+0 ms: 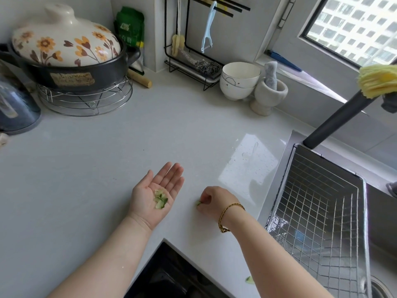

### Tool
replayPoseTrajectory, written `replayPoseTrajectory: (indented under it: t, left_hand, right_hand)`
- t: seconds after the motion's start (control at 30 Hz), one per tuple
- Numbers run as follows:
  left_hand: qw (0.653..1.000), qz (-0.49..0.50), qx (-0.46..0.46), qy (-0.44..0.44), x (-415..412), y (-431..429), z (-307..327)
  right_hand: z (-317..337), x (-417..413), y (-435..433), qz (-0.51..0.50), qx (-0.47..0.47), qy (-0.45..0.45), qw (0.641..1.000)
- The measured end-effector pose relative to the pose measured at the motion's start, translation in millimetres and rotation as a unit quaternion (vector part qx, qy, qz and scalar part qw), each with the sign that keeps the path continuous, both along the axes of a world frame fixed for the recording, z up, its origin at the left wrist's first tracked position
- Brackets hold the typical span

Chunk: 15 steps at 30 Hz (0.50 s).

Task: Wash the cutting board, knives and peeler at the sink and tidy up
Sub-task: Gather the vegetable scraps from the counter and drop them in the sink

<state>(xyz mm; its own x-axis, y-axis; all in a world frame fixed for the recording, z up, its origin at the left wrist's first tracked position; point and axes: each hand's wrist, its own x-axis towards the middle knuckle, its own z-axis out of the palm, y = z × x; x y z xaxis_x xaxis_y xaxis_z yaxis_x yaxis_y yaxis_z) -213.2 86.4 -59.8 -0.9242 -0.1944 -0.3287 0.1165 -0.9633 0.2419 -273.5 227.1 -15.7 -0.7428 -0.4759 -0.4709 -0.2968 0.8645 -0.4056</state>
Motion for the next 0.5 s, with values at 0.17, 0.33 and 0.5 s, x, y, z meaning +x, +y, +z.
replayPoseTrajectory:
  t: [0.17,0.33,0.5]
  left_hand:
    - [1.0,-0.018,0.002,0.02,-1.5,9.5,7.3]
    - [0.999,-0.037,0.007,-0.016,-3.5,27.2,3.8]
    - [0.998,-0.049,0.006,0.029,-2.7,29.8,11.1]
  right_hand:
    - [-2.9,23.8,-1.5,0.002,-0.19,0.085,0.978]
    - [-6.2,41.3,-26.7,0.03,-0.24,0.322,0.915]
    - [-13.7,34.0,7.3,-0.09,-0.276,0.33,0.898]
